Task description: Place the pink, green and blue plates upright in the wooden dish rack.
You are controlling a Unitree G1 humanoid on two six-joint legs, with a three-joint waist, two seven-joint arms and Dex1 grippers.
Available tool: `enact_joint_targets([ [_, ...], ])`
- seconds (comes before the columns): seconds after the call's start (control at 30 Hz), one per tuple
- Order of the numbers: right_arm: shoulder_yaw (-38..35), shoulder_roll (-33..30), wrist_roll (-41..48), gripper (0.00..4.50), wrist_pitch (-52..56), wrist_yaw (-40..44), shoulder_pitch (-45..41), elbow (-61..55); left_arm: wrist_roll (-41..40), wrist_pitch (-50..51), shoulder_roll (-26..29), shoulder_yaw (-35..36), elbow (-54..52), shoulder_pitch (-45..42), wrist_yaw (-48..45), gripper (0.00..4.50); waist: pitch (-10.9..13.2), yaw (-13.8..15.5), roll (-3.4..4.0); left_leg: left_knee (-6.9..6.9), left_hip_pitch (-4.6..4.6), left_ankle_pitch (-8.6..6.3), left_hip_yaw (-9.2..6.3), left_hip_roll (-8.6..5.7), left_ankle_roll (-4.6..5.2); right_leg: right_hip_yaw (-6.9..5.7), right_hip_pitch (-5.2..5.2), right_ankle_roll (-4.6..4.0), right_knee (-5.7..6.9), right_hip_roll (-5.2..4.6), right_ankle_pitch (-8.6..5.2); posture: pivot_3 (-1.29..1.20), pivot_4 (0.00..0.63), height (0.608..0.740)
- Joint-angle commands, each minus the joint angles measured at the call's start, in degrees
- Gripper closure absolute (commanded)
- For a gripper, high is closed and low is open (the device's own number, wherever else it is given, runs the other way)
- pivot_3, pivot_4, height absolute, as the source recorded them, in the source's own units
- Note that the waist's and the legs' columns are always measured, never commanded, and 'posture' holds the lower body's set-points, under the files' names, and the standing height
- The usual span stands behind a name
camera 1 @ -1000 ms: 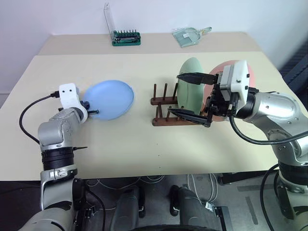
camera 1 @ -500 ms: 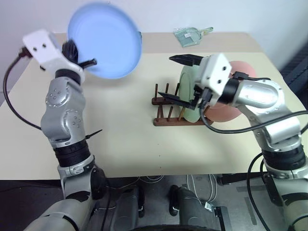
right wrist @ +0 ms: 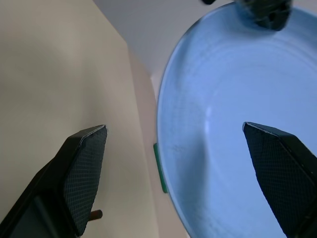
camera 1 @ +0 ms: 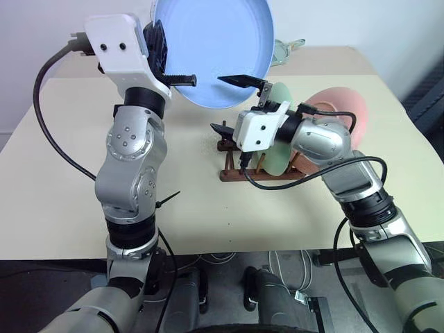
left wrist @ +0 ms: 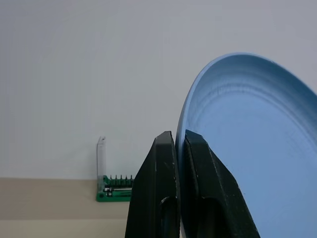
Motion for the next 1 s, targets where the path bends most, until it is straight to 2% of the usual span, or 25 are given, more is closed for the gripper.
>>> enact_joint_targets([
  [0.03,-0.15,1.30,-3.19,0.56,-3.06,-2.10,-1.98,0.13,-0.46,0.45,-1.02,-0.06,-3.94,-0.36,0.09,4.50,0.00,0.12,0.00,0.00,0.00,0.00,0.00,0.00,0.00,0.00,0.00,0.00,0.00,0.00,0.00,0.00,0.150,0.740],
  [0.1,-0.06,1.84,-4.37,1.27,-3.93,-2.52,-1.89,0.48,-0.39,0.79,-1.17,0.07,-4.25,-0.20,0.01,4.50,0.00,0.11,0.00,0.00,0.00,0.00,0.00,-0.01,-0.01,0.00,0.01,0.00,0.00,0.00,0.00,0.00,0.150,0.740],
  [0.2,-0.26,2.37,-5.62,2.90,-4.89,-2.97,-1.50,0.35,-0.43,1.01,-1.21,0.76,-4.58,0.07,-0.09,4.50,0.00,0.08,0.00,0.00,0.00,0.01,-0.01,-0.01,-0.01,0.00,0.01,0.00,0.00,0.00,0.00,0.00,0.150,0.740],
  [0.23,-0.28,2.44,-6.13,3.28,-5.17,-3.15,-1.36,0.28,-0.50,1.06,-1.23,0.93,-4.74,0.23,-0.14,4.50,0.00,0.08,0.00,0.00,0.00,0.01,-0.01,0.00,-0.02,0.00,0.01,0.00,0.00,0.00,0.00,0.00,0.150,0.740],
  [0.3,-0.38,2.60,-7.12,4.42,-5.53,-3.67,-0.91,0.01,-0.65,1.06,-1.23,1.03,-5.23,0.75,-0.29,4.50,0.00,0.06,0.00,0.00,0.00,0.01,-0.01,0.00,-0.02,0.00,0.01,0.00,0.01,0.00,0.00,0.00,0.150,0.740],
  [0.53,-0.66,3.26,-8.90,4.47,-5.82,-4.44,1.22,-1.96,-5.06,0.91,-3.56,4.80,-7.07,2.36,-0.08,4.50,0.00,0.08,0.00,0.00,0.00,0.02,-0.03,0.00,-0.03,0.01,0.02,0.00,0.00,0.00,0.00,0.00,0.150,0.740],
  [0.57,-0.64,3.38,-9.00,4.50,-5.79,-4.49,1.45,-2.08,-5.95,0.46,-3.76,5.74,-7.18,2.24,-0.23,3.81,0.00,0.08,0.00,0.01,0.01,0.02,-0.03,0.01,-0.03,0.00,0.02,0.00,0.01,0.01,0.00,0.00,0.150,0.740],
  [0.6,-0.65,3.50,-9.08,4.50,-5.78,-4.48,1.60,-2.16,-6.47,0.16,-3.81,6.30,-7.26,2.14,-0.36,3.47,0.00,0.04,0.00,0.01,0.00,0.02,-0.04,0.01,-0.03,0.00,0.02,0.00,0.01,0.01,0.00,0.00,0.150,0.740],
  [0.7,-0.70,3.80,-9.02,4.50,-5.82,-4.36,1.73,-2.14,-8.83,-1.19,-4.37,8.85,-7.36,1.28,0.00,2.00,0.00,0.02,0.00,0.01,0.02,0.02,-0.04,0.00,-0.03,0.00,0.02,0.00,0.02,0.02,0.00,0.00,0.150,0.740],
  [0.77,-1.06,4.56,-7.88,4.50,-5.38,-4.20,1.60,-2.10,-12.75,-4.18,-4.17,17.10,-5.75,-1.41,3.30,1.02,0.00,-0.03,0.00,0.01,0.02,0.02,-0.05,0.01,-0.03,0.00,0.03,0.00,0.02,0.02,0.00,0.00,0.150,0.740],
  [0.8,-1.27,4.90,-7.39,4.50,-5.16,-4.09,1.53,-2.13,-14.15,-4.94,-3.69,20.11,-4.95,-2.28,4.56,0.43,0.00,-0.18,0.00,0.02,0.02,0.02,-0.06,0.01,-0.03,0.00,0.02,0.00,0.02,0.02,0.00,0.00,0.150,0.740],
  [0.83,-1.70,5.56,-6.05,4.50,-4.62,-3.80,1.56,-2.27,-14.74,-5.30,-2.32,22.29,-3.93,-2.34,4.88,0.02,0.00,-0.39,0.00,0.01,0.02,0.02,-0.07,0.01,-0.03,0.00,0.02,-0.01,0.02,0.04,0.01,0.00,0.150,0.740],
  [1.0,-6.45,11.02,8.11,4.50,3.77,-0.77,-0.04,-6.36,-10.16,-4.76,10.02,22.57,2.15,4.63,-1.02,0.02,0.00,-1.22,0.01,-0.01,0.16,0.07,-0.13,0.04,-0.11,0.00,0.17,-0.07,0.07,0.22,0.04,0.00,0.150,0.740],
])
